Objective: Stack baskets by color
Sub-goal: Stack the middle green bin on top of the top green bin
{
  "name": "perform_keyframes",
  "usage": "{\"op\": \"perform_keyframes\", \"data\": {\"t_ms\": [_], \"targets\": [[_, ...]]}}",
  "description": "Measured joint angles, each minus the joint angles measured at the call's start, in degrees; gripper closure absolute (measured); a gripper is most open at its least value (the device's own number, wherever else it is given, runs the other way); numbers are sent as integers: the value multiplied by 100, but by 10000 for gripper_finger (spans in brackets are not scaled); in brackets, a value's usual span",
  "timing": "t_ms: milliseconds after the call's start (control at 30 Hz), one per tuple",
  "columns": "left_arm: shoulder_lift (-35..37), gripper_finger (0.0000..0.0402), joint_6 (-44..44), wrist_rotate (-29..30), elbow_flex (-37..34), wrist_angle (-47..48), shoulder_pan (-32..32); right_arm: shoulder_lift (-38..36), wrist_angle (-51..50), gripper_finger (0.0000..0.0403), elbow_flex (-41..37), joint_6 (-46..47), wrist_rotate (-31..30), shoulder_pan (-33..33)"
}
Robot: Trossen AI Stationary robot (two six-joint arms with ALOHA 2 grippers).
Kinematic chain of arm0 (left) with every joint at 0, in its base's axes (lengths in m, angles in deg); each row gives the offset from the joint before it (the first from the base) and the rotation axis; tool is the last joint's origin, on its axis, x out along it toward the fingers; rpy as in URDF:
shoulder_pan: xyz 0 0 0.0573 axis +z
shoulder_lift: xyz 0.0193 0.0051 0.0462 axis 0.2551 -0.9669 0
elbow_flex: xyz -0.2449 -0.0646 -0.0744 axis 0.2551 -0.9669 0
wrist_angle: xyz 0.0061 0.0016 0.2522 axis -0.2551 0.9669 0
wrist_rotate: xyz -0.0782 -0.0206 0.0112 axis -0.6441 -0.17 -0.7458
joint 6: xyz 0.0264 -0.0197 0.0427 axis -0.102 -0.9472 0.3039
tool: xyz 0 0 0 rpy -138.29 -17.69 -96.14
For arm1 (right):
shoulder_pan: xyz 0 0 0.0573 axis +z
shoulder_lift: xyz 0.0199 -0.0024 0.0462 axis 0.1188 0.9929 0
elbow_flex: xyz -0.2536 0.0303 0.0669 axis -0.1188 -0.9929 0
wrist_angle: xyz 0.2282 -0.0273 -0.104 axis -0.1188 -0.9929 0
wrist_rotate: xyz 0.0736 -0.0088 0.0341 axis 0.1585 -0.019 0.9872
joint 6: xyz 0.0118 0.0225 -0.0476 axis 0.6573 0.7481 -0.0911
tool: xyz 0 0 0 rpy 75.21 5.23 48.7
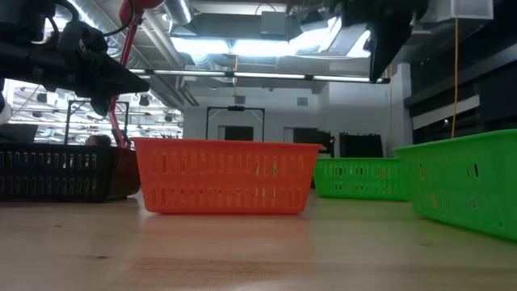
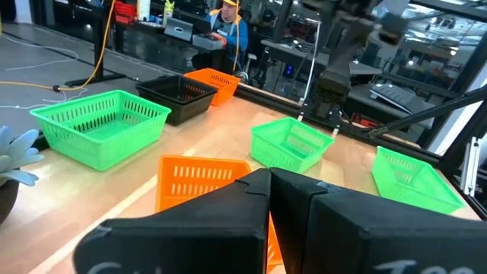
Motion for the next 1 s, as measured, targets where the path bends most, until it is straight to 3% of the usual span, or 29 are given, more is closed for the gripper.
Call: {"op": "perform_keyframes", "data": {"t_ms": [433,1000], "targets": [[0,401,0,0,-2,-2,-2,-466,5,280,-2,997,0,1637],[0,401,-2,0,0,-4,0,-437,62,280,-4,1928,-378,2765]]}}
